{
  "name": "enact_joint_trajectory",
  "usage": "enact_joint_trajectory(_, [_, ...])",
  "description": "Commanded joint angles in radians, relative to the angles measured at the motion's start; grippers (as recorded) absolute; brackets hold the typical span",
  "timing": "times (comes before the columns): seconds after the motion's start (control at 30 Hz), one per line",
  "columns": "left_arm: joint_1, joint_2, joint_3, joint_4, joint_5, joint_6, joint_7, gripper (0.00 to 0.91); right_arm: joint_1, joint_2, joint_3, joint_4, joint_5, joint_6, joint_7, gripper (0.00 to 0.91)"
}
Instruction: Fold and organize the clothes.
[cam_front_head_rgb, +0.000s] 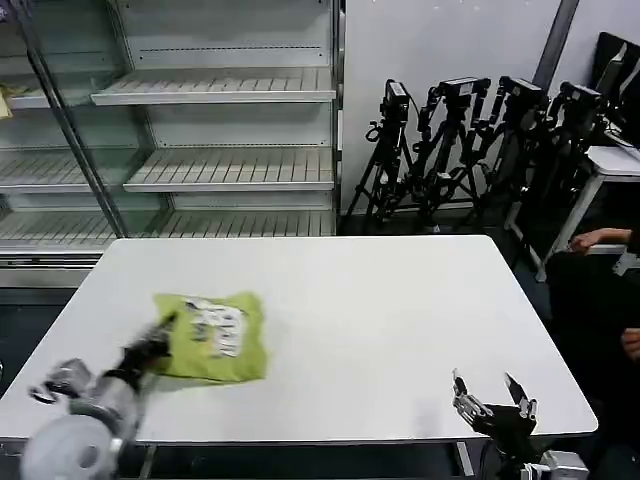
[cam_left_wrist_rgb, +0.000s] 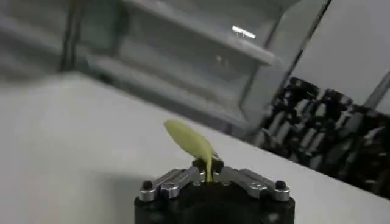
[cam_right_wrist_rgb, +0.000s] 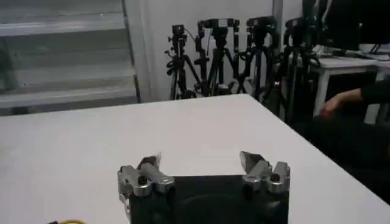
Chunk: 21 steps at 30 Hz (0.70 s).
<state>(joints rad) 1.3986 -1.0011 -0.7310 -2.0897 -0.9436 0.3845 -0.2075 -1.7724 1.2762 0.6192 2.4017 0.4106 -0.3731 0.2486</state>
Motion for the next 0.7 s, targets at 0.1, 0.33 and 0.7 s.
enact_joint_trajectory(0.1, [0.111, 0.357, -0.341, -0.043, 0.525, -0.143, 0.231, 0.04, 0.072, -0.017, -0.033, -0.035, 0.012, 0.003, -0.002, 0.907])
enact_joint_trajectory(0.33, [0.116, 0.241, 0.121, 0.013, 0.89, -0.2, 0.207, 0.04, 0.049, -0.008, -0.034, -0.027, -0.003, 0.013, -0.005, 0.907])
enact_joint_trajectory(0.7, [-0.156, 0.12, 0.564, 0.04, 1.011, -0.126, 0.21, 0.04, 0.034, 0.003, -0.028, -0.014, -0.038, 0.018, -0.006, 0.907])
